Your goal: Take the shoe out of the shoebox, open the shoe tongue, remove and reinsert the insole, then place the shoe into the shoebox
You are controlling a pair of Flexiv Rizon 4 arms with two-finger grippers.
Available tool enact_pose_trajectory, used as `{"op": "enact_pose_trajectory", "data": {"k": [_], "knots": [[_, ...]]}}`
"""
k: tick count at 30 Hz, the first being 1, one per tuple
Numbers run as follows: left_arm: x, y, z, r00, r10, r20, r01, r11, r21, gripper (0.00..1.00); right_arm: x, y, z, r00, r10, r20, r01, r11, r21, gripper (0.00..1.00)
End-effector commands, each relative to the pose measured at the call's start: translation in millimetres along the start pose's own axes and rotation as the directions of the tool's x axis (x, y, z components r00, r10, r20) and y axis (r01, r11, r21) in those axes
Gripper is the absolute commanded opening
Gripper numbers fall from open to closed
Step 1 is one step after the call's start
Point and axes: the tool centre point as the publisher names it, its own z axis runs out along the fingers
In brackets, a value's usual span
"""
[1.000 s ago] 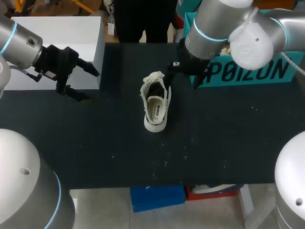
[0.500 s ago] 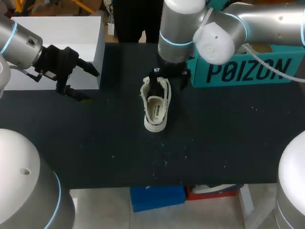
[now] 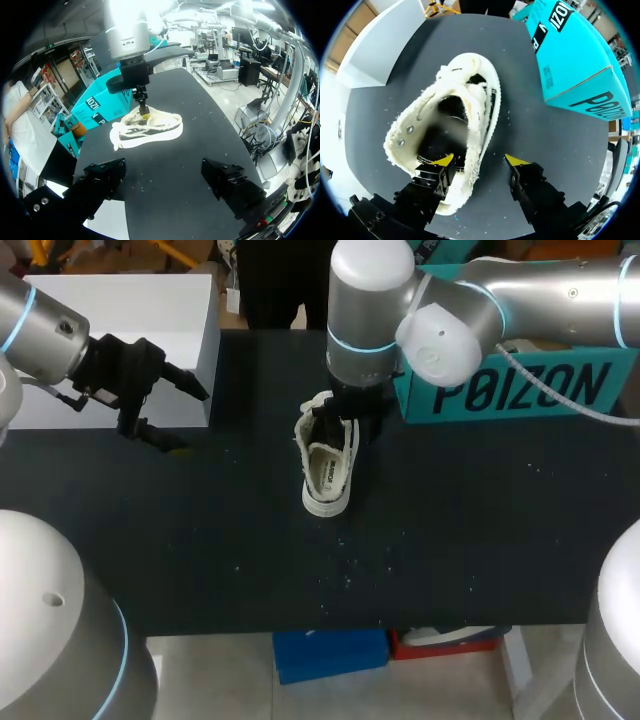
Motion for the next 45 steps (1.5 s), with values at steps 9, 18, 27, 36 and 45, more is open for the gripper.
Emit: {"op": "enact_pose_trajectory", "data": {"k": [9, 18, 27, 36, 45], "knots": [[0.5, 0, 1, 1.0, 0.002, 0.004, -0.002, 1.0, -0.002, 1.0, -6.4, 4.7, 2, 0.999, -0.025, 0.025, 0.024, 1.0, 0.014, 0.48], [0.5, 0, 1, 1.0, 0.002, 0.004, -0.002, 1.0, -0.002, 1.0, -4.9, 7.1, 13, 0.998, -0.051, 0.043, 0.05, 0.999, 0.018, 0.47], [0.5, 0, 1, 1.0, 0.002, 0.004, -0.002, 1.0, -0.002, 1.0, -10.4, 3.8, 21, 0.997, -0.052, 0.058, 0.051, 0.999, 0.017, 0.47], [0.5, 0, 1, 1.0, 0.002, 0.004, -0.002, 1.0, -0.002, 1.0, -10.3, 4.4, 30, 0.995, -0.056, 0.077, 0.057, 0.998, -0.004, 0.0], [0.5, 0, 1, 1.0, 0.002, 0.004, -0.002, 1.0, -0.002, 1.0, -9.7, 1.9, 27, 0.996, -0.05, 0.079, 0.048, 0.999, 0.021, 0.0]]}}
